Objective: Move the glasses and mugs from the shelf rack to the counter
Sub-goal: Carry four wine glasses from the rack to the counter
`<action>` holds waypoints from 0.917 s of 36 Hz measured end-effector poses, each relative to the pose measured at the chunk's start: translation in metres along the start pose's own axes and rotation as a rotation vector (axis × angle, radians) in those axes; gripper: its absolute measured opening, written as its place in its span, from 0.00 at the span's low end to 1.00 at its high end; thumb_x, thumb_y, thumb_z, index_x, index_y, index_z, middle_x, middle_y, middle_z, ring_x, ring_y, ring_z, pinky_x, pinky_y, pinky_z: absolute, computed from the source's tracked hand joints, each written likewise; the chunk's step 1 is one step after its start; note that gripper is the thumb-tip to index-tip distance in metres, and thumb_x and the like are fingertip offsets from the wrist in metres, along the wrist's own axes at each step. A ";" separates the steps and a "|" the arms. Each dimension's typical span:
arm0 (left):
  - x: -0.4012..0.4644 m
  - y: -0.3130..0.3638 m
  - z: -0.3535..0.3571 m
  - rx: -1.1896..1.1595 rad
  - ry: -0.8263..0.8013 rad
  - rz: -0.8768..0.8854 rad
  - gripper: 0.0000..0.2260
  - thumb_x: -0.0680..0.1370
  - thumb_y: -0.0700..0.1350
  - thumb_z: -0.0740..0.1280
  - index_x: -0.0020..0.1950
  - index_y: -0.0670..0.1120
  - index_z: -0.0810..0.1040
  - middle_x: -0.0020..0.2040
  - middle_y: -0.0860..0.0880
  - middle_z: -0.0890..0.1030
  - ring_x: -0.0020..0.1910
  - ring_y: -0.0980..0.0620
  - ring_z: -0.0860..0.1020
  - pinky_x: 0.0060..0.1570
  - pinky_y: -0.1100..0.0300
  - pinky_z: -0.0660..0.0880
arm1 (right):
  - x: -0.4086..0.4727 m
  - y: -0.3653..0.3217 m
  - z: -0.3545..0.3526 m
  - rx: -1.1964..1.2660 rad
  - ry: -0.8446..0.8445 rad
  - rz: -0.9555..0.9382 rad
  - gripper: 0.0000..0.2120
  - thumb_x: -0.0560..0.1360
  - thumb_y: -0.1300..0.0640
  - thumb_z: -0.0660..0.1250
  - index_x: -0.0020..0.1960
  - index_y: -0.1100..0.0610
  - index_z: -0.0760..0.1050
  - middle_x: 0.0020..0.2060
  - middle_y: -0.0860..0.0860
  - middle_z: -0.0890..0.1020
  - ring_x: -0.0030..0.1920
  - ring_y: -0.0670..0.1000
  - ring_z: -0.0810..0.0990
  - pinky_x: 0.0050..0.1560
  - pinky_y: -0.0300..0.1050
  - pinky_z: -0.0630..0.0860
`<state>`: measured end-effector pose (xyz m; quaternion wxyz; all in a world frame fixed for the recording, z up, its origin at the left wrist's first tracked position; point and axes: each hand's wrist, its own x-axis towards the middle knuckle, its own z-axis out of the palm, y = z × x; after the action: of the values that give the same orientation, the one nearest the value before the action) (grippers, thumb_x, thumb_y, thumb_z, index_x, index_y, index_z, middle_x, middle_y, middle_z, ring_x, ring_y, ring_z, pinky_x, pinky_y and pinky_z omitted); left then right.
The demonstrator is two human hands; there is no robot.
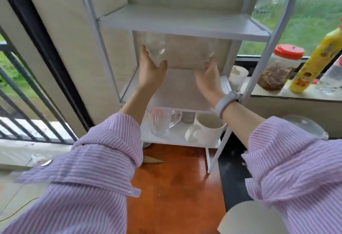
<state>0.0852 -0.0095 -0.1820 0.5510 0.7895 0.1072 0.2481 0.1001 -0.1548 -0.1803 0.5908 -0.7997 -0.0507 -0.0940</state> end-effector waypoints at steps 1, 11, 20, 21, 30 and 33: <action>0.002 -0.001 0.001 -0.042 -0.007 -0.005 0.35 0.76 0.42 0.64 0.76 0.42 0.46 0.76 0.42 0.57 0.75 0.46 0.57 0.73 0.48 0.59 | 0.003 0.001 0.002 0.015 -0.001 -0.009 0.21 0.72 0.66 0.59 0.65 0.61 0.64 0.57 0.56 0.77 0.55 0.54 0.76 0.54 0.44 0.73; 0.013 -0.010 0.008 -0.130 -0.005 -0.009 0.25 0.76 0.44 0.64 0.70 0.44 0.59 0.49 0.47 0.75 0.49 0.49 0.76 0.56 0.48 0.75 | 0.013 -0.007 0.006 0.203 -0.016 0.048 0.07 0.74 0.62 0.63 0.49 0.55 0.68 0.39 0.49 0.74 0.38 0.49 0.74 0.37 0.39 0.72; -0.020 -0.005 -0.004 -0.156 0.080 0.056 0.22 0.75 0.43 0.68 0.66 0.42 0.67 0.39 0.55 0.74 0.38 0.57 0.74 0.47 0.59 0.72 | -0.021 -0.013 0.000 0.233 -0.007 -0.024 0.05 0.73 0.60 0.67 0.46 0.56 0.72 0.31 0.47 0.73 0.26 0.40 0.72 0.25 0.32 0.69; -0.028 -0.002 -0.008 -0.157 0.080 0.057 0.22 0.75 0.44 0.69 0.66 0.42 0.68 0.40 0.53 0.74 0.39 0.55 0.74 0.46 0.58 0.72 | -0.030 -0.016 -0.004 0.245 -0.017 -0.030 0.04 0.73 0.61 0.67 0.44 0.55 0.72 0.30 0.47 0.72 0.24 0.40 0.71 0.22 0.31 0.68; -0.120 0.021 -0.023 -0.186 -0.003 0.057 0.15 0.74 0.46 0.69 0.58 0.48 0.71 0.42 0.50 0.77 0.38 0.55 0.76 0.44 0.61 0.76 | -0.118 -0.004 -0.063 0.264 -0.191 -0.057 0.07 0.71 0.59 0.70 0.49 0.54 0.74 0.37 0.47 0.80 0.36 0.37 0.79 0.39 0.27 0.74; -0.157 0.032 -0.012 -0.147 -0.048 0.077 0.12 0.74 0.45 0.70 0.55 0.49 0.72 0.39 0.54 0.78 0.33 0.64 0.77 0.37 0.72 0.74 | -0.142 0.004 -0.094 0.297 -0.194 -0.043 0.07 0.71 0.61 0.70 0.46 0.53 0.74 0.37 0.47 0.80 0.35 0.39 0.79 0.37 0.29 0.75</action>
<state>-0.0579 -0.0806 -0.1925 0.6000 0.7562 0.0450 0.2571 -0.0465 -0.2414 -0.1872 0.6925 -0.7078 -0.1381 -0.0204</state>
